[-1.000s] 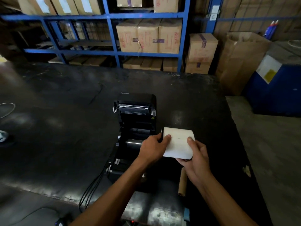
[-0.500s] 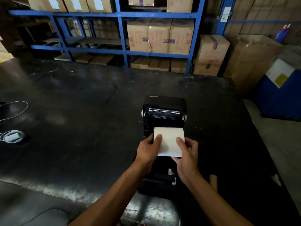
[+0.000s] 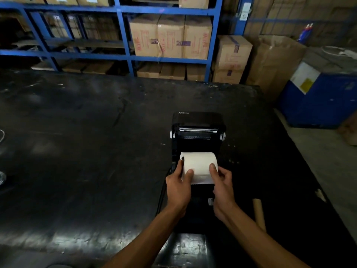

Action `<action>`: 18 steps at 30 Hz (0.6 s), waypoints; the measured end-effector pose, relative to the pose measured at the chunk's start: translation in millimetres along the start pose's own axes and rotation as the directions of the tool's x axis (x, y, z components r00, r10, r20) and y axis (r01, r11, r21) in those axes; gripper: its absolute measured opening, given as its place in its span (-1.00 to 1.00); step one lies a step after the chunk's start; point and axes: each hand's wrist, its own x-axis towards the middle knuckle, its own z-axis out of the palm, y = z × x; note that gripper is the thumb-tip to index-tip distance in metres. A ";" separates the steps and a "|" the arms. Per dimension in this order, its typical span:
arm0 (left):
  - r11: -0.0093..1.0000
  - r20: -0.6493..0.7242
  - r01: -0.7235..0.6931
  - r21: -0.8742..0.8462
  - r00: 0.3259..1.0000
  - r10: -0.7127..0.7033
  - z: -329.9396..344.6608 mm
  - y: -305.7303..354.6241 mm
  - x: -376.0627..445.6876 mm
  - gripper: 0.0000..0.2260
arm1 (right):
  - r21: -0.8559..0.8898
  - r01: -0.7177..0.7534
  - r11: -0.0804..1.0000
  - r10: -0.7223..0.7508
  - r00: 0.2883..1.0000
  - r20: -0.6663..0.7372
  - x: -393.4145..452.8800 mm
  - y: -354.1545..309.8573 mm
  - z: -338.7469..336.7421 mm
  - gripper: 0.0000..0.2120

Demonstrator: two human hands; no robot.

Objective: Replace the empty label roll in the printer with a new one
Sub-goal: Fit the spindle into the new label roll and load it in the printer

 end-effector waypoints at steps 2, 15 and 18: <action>0.999 0.043 0.004 0.041 0.999 -0.006 -3.7 -1.7 3.2 -0.54 | -0.023 -0.018 1.000 0.017 0.999 -0.038 2.1 2.9 0.6 -0.69; 0.929 -0.008 0.047 0.367 0.999 -0.048 -11.9 -25.1 13.2 -0.52 | -0.232 -0.055 0.971 0.036 0.996 -0.084 9.4 21.0 2.1 -0.71; 0.919 -0.019 0.069 0.387 0.998 -0.067 -10.4 -24.8 17.9 -0.52 | -0.264 -0.070 0.962 0.046 0.994 -0.095 12.0 21.8 1.3 -0.72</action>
